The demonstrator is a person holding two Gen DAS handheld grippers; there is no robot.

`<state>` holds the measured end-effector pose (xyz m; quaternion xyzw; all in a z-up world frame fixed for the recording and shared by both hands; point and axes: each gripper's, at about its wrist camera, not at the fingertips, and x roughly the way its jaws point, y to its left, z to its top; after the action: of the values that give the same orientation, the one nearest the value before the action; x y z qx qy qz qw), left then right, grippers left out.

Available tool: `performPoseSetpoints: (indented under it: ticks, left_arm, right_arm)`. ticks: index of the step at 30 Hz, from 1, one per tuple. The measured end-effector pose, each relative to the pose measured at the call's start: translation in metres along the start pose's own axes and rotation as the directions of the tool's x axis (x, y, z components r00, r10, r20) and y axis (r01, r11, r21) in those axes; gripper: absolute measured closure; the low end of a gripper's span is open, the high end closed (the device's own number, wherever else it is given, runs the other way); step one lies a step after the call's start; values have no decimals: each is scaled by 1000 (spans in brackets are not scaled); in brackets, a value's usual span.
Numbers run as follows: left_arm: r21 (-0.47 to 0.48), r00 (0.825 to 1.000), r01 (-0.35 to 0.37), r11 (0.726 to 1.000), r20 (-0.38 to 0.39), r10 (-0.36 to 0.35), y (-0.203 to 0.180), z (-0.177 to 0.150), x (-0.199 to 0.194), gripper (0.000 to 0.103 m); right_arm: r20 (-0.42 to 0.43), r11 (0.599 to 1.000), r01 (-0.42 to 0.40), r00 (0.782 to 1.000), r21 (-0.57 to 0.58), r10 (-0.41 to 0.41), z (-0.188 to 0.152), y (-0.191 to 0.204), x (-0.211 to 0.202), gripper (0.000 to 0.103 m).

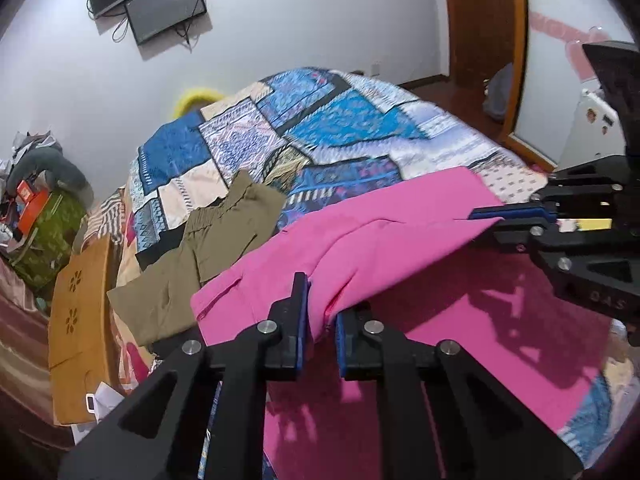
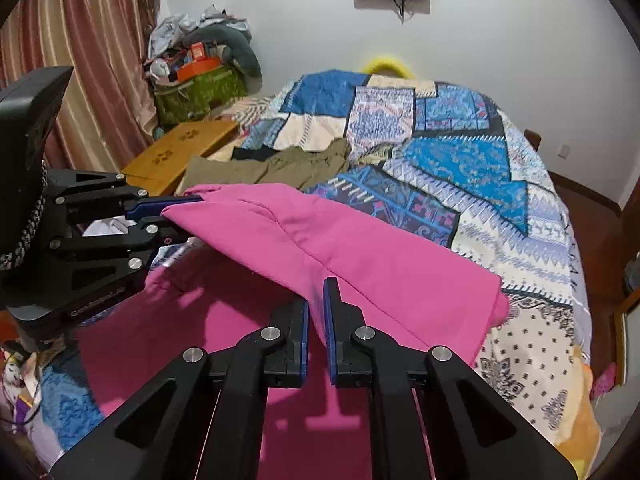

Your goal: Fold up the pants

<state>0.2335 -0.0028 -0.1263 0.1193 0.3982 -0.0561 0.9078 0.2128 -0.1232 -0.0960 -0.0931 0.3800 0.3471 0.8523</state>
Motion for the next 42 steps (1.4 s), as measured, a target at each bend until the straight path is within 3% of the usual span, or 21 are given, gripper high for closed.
performPoseSetpoints:
  ticks: [12,29,35,39,42]
  left_arm:
    - [-9,994,106,994,23,-106,-34,-28,-70,93]
    - [-37,982,170,985,-74,-173,-63,-90,-69,91]
    - [-91,975,201,975,-82,-208,-51,-100,-80,78]
    - [-141,971,220,965,-64,-231,-36,-104,-92,69]
    - [-168,972,222,961,-39,-231,-23,-101,-102,69]
  right_arm:
    - [38,1000,11,999,-29,-10,-33,23,-60,98]
    - [-49,998,-17,999,57,20,-104,43,-61,95]
    - [-53,993,-23,998,113,29,-114,42,-69,92]
    - [-33,983,-45,998,175,51,-111,34,-79,83]
    - [-16,970,-68,997,235,74,-107,27,-81,75]
